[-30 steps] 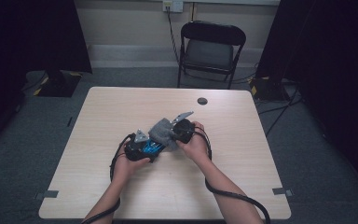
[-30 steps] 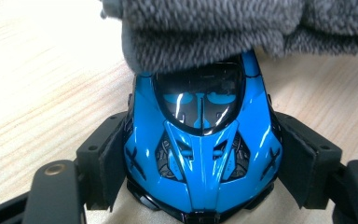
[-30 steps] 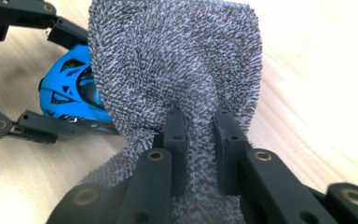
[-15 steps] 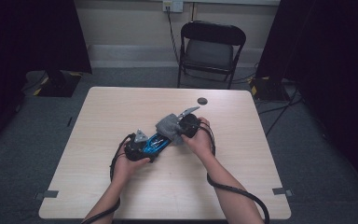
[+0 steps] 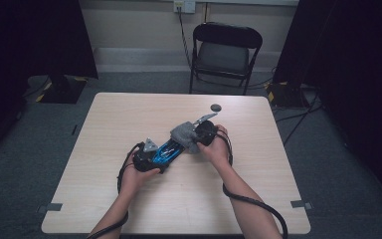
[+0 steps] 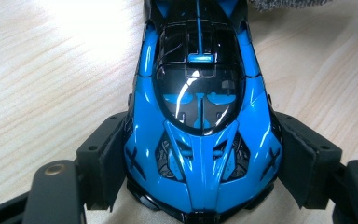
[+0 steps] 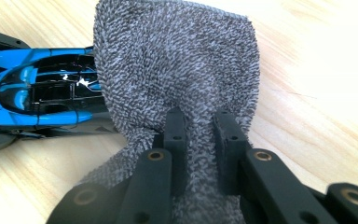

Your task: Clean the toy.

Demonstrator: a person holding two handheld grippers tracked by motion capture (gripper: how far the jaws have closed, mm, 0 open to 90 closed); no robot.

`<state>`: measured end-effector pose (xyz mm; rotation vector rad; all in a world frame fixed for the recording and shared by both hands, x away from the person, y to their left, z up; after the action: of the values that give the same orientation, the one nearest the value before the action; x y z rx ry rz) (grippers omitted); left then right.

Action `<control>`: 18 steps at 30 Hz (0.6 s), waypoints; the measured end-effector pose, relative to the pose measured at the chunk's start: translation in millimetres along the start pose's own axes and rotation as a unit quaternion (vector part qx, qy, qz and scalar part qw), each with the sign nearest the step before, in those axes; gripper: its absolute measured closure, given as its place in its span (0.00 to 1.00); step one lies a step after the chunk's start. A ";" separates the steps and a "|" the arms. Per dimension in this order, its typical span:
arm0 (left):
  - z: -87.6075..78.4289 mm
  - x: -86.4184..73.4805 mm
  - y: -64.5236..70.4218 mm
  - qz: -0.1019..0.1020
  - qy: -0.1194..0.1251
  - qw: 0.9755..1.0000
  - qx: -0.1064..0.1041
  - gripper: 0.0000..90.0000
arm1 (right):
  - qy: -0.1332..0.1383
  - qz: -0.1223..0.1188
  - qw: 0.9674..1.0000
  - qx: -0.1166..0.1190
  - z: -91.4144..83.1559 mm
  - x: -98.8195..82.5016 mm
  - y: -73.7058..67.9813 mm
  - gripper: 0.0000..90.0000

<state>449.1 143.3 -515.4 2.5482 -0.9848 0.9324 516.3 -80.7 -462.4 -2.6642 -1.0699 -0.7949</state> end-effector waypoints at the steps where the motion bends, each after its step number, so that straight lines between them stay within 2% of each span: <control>1: 0.0 0.0 0.0 0.000 0.000 1.000 0.000 0.28 | 0.000 0.000 1.000 -0.001 -0.1 -0.4 0.3 0.87; 11: 0.0 0.0 0.0 0.000 0.000 1.000 0.000 0.28 | 0.000 0.014 1.000 -0.004 0.9 -9.9 8.7 0.87; 18: 0.1 0.0 0.0 0.000 0.000 1.000 0.000 0.28 | 0.002 0.029 1.000 -0.005 -3.4 -22.0 23.1 0.87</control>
<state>449.1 143.2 -515.4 2.5478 -0.9836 0.9321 517.3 -111.8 -470.1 -2.6869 -0.9858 -0.7965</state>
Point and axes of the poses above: each handheld gripper's, and its own axes: z roughly forward along the jaws, x roughly out of its top, y roughly to its right, the point moved 2 cm from there along z, roughly forward along the jaws, and after that the axes turned 8 degrees about -y, right-handed, at the moved point
